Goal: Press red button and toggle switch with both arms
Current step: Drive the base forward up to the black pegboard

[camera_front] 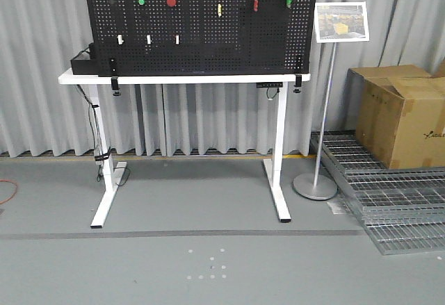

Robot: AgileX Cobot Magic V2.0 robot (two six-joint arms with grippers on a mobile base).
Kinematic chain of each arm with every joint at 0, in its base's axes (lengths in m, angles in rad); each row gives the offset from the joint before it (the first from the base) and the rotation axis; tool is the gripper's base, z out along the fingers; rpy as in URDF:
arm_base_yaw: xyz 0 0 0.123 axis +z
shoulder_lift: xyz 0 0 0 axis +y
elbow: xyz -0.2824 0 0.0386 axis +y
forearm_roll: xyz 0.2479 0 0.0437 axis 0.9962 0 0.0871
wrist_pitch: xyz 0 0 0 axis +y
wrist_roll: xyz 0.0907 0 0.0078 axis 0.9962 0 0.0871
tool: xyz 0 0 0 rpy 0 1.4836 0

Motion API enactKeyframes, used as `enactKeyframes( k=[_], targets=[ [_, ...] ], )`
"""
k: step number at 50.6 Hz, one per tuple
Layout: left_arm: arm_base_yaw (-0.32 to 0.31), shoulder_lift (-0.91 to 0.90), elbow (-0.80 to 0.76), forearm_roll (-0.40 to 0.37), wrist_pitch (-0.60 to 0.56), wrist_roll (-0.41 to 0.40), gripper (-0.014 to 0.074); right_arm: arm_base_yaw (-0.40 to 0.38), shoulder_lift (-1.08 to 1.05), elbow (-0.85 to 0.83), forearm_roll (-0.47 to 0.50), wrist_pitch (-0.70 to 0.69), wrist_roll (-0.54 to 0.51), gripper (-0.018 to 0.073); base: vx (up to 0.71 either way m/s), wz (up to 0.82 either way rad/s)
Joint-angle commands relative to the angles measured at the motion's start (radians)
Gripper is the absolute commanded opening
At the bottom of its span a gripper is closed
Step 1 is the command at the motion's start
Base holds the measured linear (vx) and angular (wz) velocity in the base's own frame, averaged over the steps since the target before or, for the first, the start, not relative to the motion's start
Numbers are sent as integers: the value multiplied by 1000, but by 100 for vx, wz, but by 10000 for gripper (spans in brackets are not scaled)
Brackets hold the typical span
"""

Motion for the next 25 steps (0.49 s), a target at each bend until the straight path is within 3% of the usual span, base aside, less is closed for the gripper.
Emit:
enactKeyframes(
  k=[1, 25],
  targets=[
    [1, -7, 33, -10, -80, -9, 1, -7, -18, 11, -9, -84, -6, -3, 0, -1],
    [1, -7, 33, -10, -80, -9, 1, -7, -18, 11, -9, -84, -6, -3, 0, -1]
  ],
)
